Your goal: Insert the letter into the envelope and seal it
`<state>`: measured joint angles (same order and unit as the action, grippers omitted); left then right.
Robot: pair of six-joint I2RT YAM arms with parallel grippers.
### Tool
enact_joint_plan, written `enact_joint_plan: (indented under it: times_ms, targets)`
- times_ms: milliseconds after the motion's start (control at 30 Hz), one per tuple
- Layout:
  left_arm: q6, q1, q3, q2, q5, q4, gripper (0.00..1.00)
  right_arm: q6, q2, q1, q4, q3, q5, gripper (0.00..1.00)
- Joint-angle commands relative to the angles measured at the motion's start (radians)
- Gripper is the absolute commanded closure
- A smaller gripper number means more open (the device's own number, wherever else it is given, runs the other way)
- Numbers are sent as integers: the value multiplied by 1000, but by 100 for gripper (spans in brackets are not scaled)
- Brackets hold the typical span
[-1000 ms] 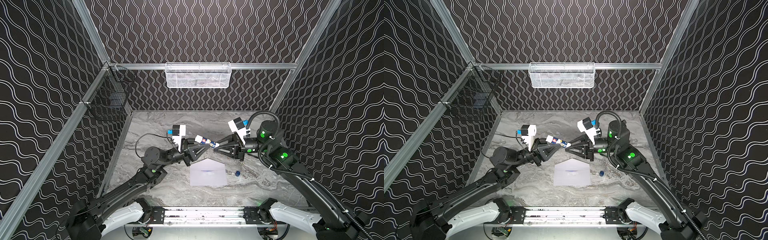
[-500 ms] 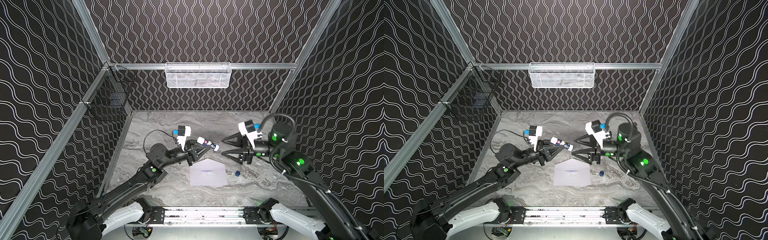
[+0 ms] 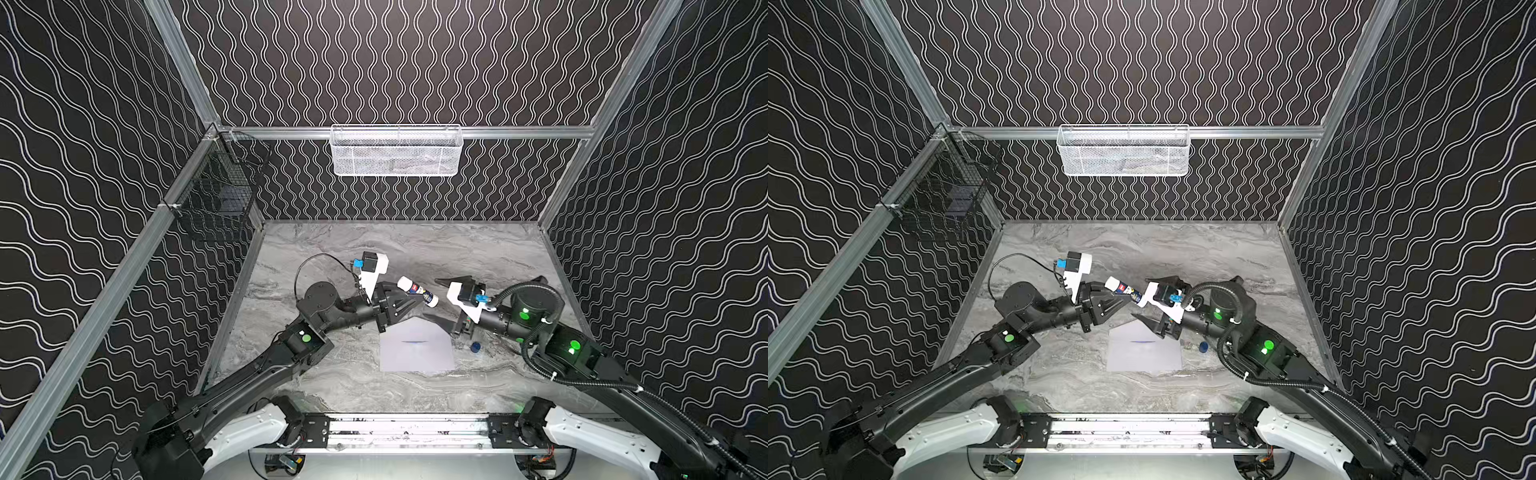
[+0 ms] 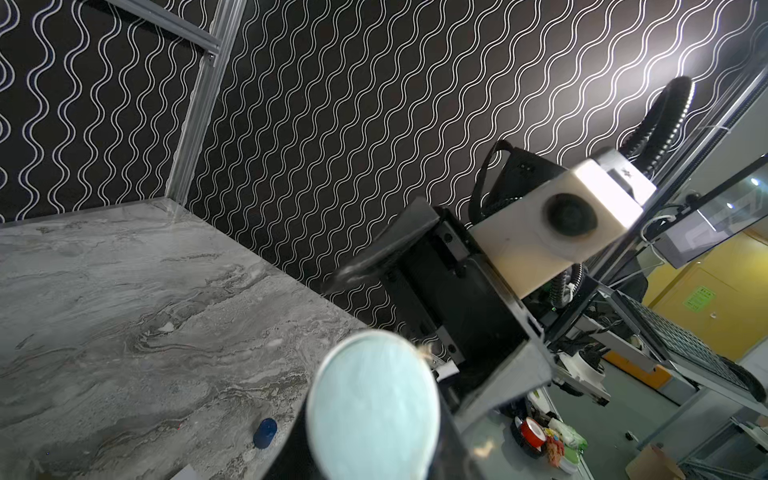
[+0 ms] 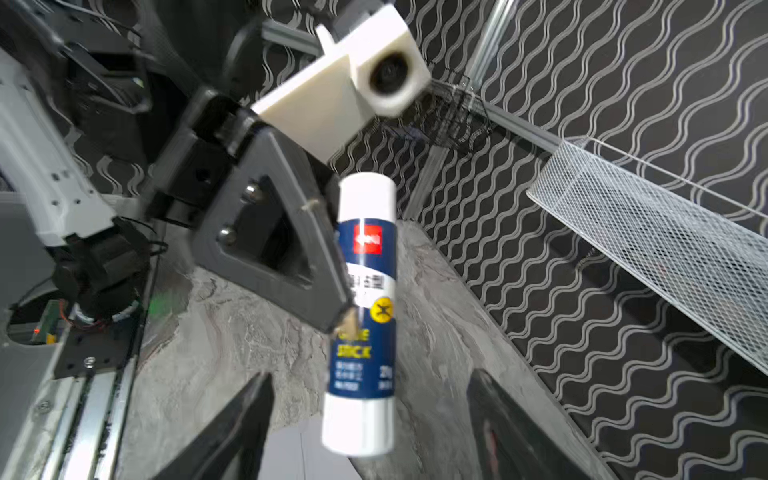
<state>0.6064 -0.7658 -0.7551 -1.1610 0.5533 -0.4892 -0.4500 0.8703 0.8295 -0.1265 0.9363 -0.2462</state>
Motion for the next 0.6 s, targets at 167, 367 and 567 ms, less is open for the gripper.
enact_joint_plan:
  times_ms: [167,367,567]
  targets:
    - [-28,0,-17,1,18,34,100,7,39,6,17,45,2,55]
    - [-33,0,-31,-11,27,42,100,17,73,8,-17,55,7,58]
    - [-34,-1,-37,-14,24,45,100,30,98,8,-49,90,37,74]
